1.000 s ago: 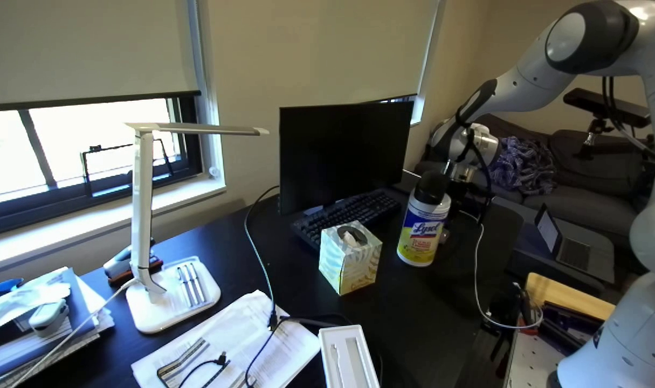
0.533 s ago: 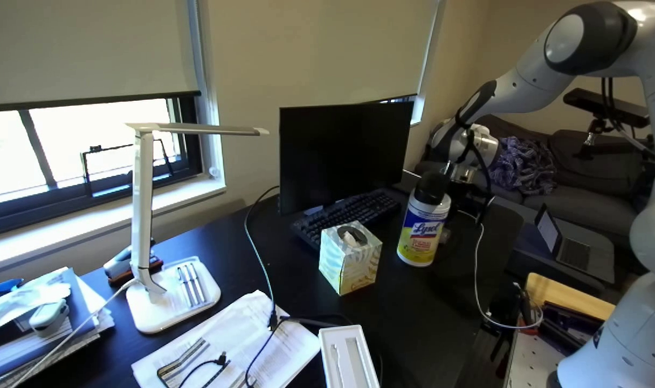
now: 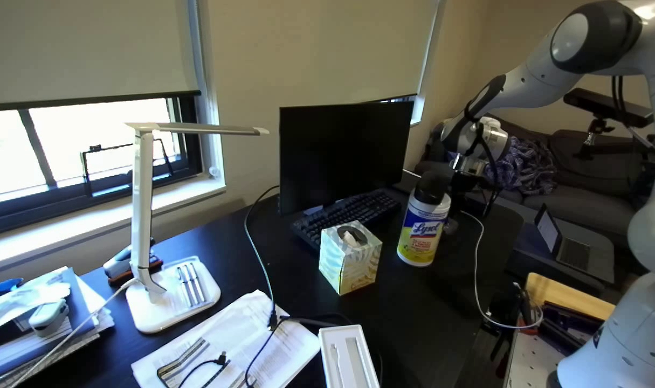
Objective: Pick the object next to the bottle and place it on top of the tissue box
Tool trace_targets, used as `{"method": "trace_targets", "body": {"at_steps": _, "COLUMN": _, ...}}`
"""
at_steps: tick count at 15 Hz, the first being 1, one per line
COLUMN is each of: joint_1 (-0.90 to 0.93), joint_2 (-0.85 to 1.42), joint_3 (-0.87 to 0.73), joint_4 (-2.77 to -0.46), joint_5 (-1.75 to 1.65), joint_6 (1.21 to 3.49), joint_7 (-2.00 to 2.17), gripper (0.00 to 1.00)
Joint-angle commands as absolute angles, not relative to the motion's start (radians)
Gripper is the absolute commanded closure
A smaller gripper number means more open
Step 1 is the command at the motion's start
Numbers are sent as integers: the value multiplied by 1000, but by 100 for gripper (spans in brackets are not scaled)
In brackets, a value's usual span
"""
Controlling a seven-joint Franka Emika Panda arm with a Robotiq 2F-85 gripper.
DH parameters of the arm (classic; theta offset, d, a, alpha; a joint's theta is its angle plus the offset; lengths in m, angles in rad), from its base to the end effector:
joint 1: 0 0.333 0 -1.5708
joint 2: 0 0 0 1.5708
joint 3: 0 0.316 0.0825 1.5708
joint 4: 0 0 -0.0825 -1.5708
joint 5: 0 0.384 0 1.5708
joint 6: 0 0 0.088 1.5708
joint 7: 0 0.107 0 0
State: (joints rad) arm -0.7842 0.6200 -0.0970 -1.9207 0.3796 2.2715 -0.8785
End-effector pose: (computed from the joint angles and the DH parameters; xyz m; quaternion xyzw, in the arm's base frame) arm 0.3853 -0.4523 0.1477 -0.9776 0.1359 0.0057 0.1609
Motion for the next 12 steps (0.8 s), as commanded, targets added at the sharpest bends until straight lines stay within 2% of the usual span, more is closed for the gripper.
{"method": "trace_targets", "body": {"at_steps": 1, "joint_1": -838, "joint_2": 571, "joint_3": -91, "joint_4": -1899, "joint_5": 401, "joint_6": 2217, "joint_7": -909, "gripper": 88}}
{"method": "trace_targets", "body": {"at_steps": 7, "joint_1": -885, "joint_2": 401, "joint_3": -94, "joint_4": -1898, "joint_5": 453, "joint_6": 2141, "joint_7": -936, "gripper": 88}}
{"method": "trace_targets", "body": {"at_steps": 12, "joint_1": -830, "joint_2": 205, "joint_3": -127, "joint_4": -1932, "joint_5": 458, "joint_6": 2108, "joint_7": -915, "gripper": 88}}
